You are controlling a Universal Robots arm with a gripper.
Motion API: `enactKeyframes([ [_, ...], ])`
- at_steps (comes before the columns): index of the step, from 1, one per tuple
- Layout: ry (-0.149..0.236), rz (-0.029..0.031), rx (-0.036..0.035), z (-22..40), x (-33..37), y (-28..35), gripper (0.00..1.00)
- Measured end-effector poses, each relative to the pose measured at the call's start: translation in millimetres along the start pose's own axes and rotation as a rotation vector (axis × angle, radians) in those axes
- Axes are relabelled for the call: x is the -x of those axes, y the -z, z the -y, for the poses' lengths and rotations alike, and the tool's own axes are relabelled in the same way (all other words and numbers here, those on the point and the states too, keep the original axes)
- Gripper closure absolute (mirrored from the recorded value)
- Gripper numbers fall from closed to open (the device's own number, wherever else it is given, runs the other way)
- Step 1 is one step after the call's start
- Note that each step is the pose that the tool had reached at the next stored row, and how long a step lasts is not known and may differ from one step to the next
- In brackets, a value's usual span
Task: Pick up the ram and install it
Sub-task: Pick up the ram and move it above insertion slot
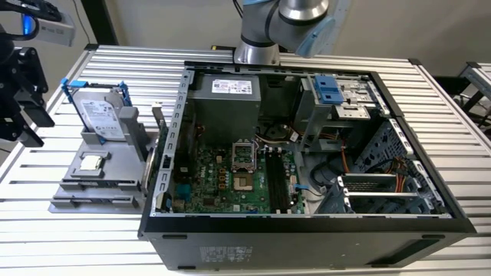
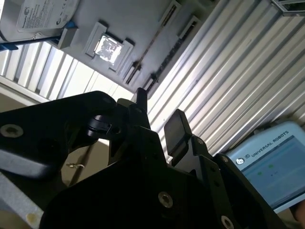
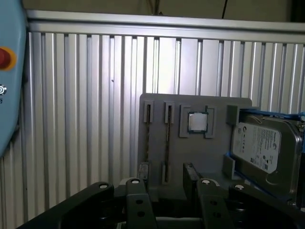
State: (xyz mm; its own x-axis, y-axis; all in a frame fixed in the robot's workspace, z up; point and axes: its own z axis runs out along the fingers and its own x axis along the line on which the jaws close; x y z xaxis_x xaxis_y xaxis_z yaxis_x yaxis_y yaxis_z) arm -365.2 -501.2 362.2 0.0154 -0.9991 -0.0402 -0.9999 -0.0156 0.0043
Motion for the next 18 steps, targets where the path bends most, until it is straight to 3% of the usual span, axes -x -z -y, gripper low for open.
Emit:
enactKeyframes([
  [18, 0.000, -0.0002, -0.0002, 0.1, -0.3, -18.3, 0.00],
])
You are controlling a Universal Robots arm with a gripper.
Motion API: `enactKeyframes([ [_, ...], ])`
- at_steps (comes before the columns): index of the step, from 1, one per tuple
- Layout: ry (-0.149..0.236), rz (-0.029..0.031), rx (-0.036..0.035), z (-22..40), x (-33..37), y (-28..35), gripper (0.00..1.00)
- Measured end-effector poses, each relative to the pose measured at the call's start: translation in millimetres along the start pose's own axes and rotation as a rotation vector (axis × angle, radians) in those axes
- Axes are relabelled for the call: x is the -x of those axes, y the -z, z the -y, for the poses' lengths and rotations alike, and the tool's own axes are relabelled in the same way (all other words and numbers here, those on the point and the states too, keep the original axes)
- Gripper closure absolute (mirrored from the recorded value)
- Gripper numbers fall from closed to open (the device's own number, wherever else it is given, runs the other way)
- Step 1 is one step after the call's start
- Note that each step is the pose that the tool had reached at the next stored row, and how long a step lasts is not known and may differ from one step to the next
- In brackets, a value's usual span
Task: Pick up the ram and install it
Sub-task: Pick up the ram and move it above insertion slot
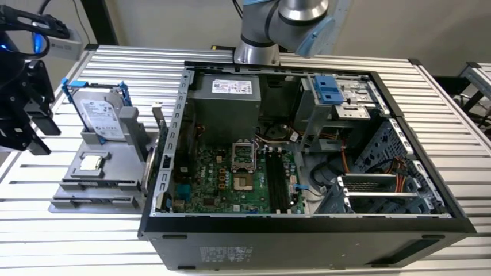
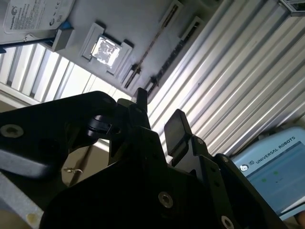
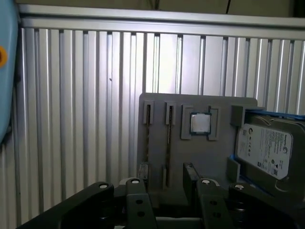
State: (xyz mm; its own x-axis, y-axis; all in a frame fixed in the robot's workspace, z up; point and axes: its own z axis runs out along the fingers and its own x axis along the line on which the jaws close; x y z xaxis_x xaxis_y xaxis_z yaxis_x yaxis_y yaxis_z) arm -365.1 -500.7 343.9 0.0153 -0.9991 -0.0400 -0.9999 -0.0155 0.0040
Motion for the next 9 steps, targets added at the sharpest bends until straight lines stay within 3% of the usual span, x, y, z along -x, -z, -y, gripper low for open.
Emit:
enactKeyframes([
  [9, -0.005, 0.0003, -0.0004, 0.1, -0.3, -11.5, 0.00],
])
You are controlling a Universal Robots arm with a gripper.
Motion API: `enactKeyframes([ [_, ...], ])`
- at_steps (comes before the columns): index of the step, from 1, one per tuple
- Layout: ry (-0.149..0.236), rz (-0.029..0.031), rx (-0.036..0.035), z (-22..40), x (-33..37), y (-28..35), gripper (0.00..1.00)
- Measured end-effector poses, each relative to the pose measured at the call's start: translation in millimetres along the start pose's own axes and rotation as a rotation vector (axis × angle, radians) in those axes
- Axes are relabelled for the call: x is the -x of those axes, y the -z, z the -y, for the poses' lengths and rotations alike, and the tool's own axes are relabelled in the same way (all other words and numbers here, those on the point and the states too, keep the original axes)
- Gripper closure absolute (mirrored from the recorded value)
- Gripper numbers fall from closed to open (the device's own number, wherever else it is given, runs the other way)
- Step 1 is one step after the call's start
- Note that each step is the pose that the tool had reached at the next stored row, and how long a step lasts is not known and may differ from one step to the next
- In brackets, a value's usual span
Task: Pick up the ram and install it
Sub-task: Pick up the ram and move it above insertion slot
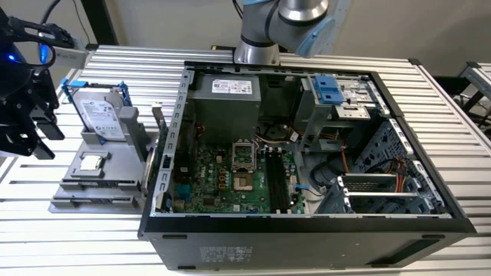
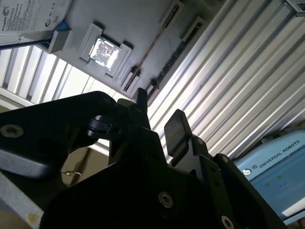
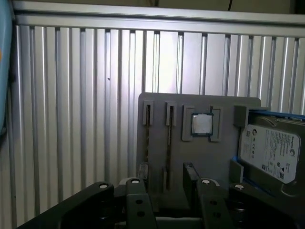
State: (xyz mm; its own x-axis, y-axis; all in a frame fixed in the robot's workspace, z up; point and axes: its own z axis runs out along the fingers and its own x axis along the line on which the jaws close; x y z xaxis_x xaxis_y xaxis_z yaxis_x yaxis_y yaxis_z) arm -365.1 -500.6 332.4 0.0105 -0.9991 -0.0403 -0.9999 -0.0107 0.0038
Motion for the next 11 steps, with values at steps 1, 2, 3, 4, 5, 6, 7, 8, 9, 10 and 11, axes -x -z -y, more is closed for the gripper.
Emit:
enactKeyframes([
  [1, -0.002, -0.0001, 0.0000, 0.0, 0.0, -1.0, 0.00],
  [2, -0.003, -0.0001, 0.0000, 0.0, -0.1, -2.0, 0.00],
  [3, -0.004, -0.0001, -0.0001, 0.0, -0.1, -3.2, 0.00],
  [4, -0.005, -0.0001, -0.0001, 0.0, -0.2, -4.3, 0.00],
  [5, -0.006, -0.0001, -0.0001, 0.0, -0.2, -5.3, 0.00],
  [6, -0.007, 0.0000, -0.0003, 0.0, -0.3, -6.3, 0.00],
  [7, -0.008, -0.0001, -0.0003, 0.0, -0.3, -7.3, 0.00],
  [8, -0.009, -0.0001, -0.0002, 0.0, -0.3, -8.2, 0.00],
  [9, -0.009, 0.0000, -0.0003, 0.0, -0.4, -9.1, 0.00],
  [10, -0.010, -0.0001, -0.0003, 0.0, -0.4, -9.9, 0.00],
  [11, -0.010, -0.0001, -0.0003, 0.0, -0.4, -10.8, 0.00],
])
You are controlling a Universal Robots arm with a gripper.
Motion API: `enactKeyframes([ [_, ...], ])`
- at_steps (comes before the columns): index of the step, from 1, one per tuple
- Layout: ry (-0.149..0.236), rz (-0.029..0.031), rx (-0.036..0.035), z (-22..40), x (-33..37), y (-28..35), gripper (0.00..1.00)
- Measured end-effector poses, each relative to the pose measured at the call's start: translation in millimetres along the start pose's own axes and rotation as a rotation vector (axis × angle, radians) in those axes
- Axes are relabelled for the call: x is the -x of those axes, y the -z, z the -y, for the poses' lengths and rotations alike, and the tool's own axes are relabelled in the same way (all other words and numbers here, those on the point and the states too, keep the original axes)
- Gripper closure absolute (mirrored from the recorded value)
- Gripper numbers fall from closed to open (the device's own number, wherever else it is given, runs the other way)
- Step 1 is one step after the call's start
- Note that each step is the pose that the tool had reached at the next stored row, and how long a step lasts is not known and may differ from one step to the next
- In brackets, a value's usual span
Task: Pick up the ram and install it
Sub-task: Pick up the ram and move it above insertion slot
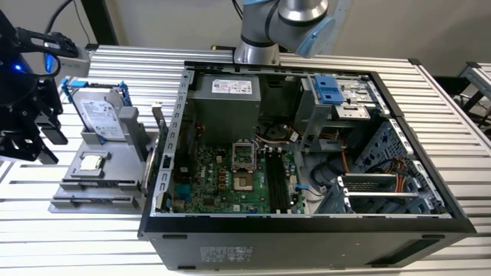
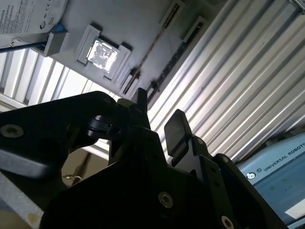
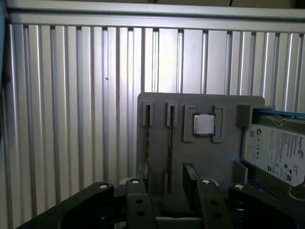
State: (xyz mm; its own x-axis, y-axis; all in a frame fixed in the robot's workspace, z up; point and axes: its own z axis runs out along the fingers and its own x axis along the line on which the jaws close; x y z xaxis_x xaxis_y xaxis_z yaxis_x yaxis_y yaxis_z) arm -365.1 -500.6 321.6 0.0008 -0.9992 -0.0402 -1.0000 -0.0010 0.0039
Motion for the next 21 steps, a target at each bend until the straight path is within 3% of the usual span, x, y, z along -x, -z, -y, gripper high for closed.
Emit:
enactKeyframes([
  [21, -0.002, 0.0000, -0.0001, 0.1, -2.2, -20.7, 0.00],
])
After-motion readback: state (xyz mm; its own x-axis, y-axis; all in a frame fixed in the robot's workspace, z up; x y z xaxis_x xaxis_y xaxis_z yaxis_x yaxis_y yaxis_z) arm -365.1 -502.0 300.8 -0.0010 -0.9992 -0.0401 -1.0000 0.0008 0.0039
